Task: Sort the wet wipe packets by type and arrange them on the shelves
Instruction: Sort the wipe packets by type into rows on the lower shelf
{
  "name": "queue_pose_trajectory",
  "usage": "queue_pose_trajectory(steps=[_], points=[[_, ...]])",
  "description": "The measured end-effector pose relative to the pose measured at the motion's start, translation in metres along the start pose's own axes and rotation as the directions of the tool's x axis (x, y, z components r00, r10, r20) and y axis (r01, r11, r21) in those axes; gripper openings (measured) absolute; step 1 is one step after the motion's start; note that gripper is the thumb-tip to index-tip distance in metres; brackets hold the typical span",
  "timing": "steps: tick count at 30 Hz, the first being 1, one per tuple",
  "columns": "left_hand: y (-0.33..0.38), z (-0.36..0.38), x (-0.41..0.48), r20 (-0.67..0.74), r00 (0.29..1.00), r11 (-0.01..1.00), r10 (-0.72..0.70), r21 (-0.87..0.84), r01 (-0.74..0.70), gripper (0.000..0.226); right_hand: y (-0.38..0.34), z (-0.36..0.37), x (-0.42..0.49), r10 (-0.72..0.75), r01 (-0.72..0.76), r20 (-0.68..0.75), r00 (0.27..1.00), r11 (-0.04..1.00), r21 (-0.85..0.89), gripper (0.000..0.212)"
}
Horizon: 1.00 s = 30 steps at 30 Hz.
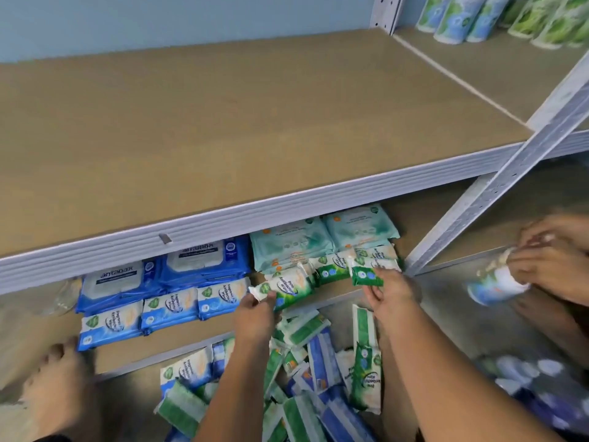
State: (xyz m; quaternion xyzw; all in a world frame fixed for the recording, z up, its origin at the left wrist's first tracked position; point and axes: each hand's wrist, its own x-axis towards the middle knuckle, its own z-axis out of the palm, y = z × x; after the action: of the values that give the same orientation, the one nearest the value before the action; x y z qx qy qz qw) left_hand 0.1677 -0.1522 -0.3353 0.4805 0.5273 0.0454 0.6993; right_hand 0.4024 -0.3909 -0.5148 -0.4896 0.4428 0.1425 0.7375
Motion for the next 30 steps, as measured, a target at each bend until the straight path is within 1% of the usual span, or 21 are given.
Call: queue_pose_trajectory(steps=[1, 2, 3, 4, 5, 6, 7, 8, 9, 10, 12, 13, 15, 16, 17, 21, 24, 27, 30], points=[[0.001, 0.005, 0.011, -0.022, 0.999, 0.998, 0.027, 0.064, -0.026, 0.06, -0.024, 0.026, -0.122, -0.053, 0.052, 0.026, 0.998, 0.998, 0.035, 0.035], [0.0, 0.01, 0.022, -0.038, 0.998, 0.991, 0.05, 0.128, -0.045, 0.057, -0.02, 0.038, -0.16, -0.067, 0.065, 0.05, 0.997, 0.998, 0.024, 0.031], [-0.001, 0.014, 0.03, -0.038, 0.997, 0.979, 0.064, 0.194, -0.055, 0.052, -0.022, 0.044, -0.157, -0.106, 0.106, 0.003, 0.994, 0.994, 0.011, 0.033], [-0.004, 0.017, 0.038, -0.026, 0.996, 0.967, 0.086, 0.244, -0.077, 0.043, -0.024, 0.048, -0.158, -0.117, 0.117, -0.02, 0.993, 0.993, -0.021, 0.04], [-0.005, 0.02, 0.044, -0.017, 0.994, 0.949, 0.109, 0.298, -0.099, 0.031, -0.025, 0.05, -0.156, -0.126, 0.126, 0.001, 0.992, 0.992, -0.027, 0.047], [-0.008, 0.024, 0.051, -0.019, 0.991, 0.931, 0.132, 0.345, -0.117, 0.023, -0.026, 0.054, -0.153, -0.127, 0.127, -0.016, 0.992, 0.992, 0.006, 0.053], [-0.009, 0.026, 0.056, -0.024, 0.987, 0.911, 0.157, 0.391, -0.136, 0.022, -0.027, 0.055, -0.149, -0.132, 0.133, -0.024, 0.991, 0.991, 0.028, 0.057], [-0.01, 0.027, 0.062, -0.019, 0.983, 0.887, 0.181, 0.436, -0.155, 0.022, -0.027, 0.057, -0.145, -0.175, 0.177, -0.057, 0.983, 0.984, 0.031, 0.06], [-0.01, 0.029, 0.066, -0.013, 0.977, 0.862, 0.211, 0.474, -0.179, 0.021, -0.026, 0.059, -0.146, -0.264, 0.266, -0.11, 0.958, 0.964, 0.006, 0.06], [-0.01, 0.03, 0.069, -0.009, 0.972, 0.843, 0.236, 0.5, -0.2, 0.021, -0.023, 0.06, -0.145, -0.378, 0.375, -0.154, 0.913, 0.926, -0.051, 0.059], [-0.012, 0.033, 0.074, -0.017, 0.963, 0.814, 0.269, 0.539, -0.218, 0.023, -0.015, 0.058, -0.142, -0.585, 0.545, -0.176, 0.791, 0.806, -0.231, 0.055], [-0.014, 0.034, 0.075, -0.029, 0.956, 0.804, 0.293, 0.549, -0.23, 0.025, -0.01, 0.056, -0.142, -0.661, 0.598, -0.163, 0.733, 0.74, -0.308, 0.052], [-0.017, 0.037, 0.074, -0.045, 0.93, 0.776, 0.364, 0.566, -0.277, 0.027, -0.003, 0.051, -0.142, -0.767, 0.672, -0.105, 0.634, 0.612, -0.416, 0.049], [-0.02, 0.037, 0.072, -0.043, 0.914, 0.751, 0.404, 0.586, -0.305, 0.029, 0.0, 0.05, -0.143, -0.793, 0.689, -0.078, 0.604, 0.569, -0.449, 0.049], [-0.022, 0.036, 0.072, -0.041, 0.899, 0.721, 0.436, 0.613, -0.322, 0.032, 0.0, 0.05, -0.141, -0.806, 0.704, -0.056, 0.59, 0.547, -0.453, 0.049], [-0.03, 0.034, 0.067, -0.032, 0.889, 0.651, 0.457, 0.693, -0.31, 0.041, -0.006, 0.047, -0.132, -0.809, 0.713, -0.041, 0.586, 0.539, -0.449, 0.05], [-0.032, 0.033, 0.069, -0.024, 0.885, 0.649, 0.465, 0.689, -0.322, 0.044, -0.008, 0.046, -0.126, -0.824, 0.732, -0.043, 0.566, 0.525, -0.435, 0.05], [-0.032, 0.033, 0.073, -0.025, 0.887, 0.658, 0.46, 0.681, -0.322, 0.045, -0.007, 0.048, -0.121, -0.811, 0.716, -0.058, 0.583, 0.546, -0.434, 0.051], [-0.033, 0.033, 0.075, -0.023, 0.887, 0.666, 0.461, 0.669, -0.329, 0.044, -0.005, 0.052, -0.116, -0.771, 0.672, -0.081, 0.632, 0.596, -0.44, 0.051]])
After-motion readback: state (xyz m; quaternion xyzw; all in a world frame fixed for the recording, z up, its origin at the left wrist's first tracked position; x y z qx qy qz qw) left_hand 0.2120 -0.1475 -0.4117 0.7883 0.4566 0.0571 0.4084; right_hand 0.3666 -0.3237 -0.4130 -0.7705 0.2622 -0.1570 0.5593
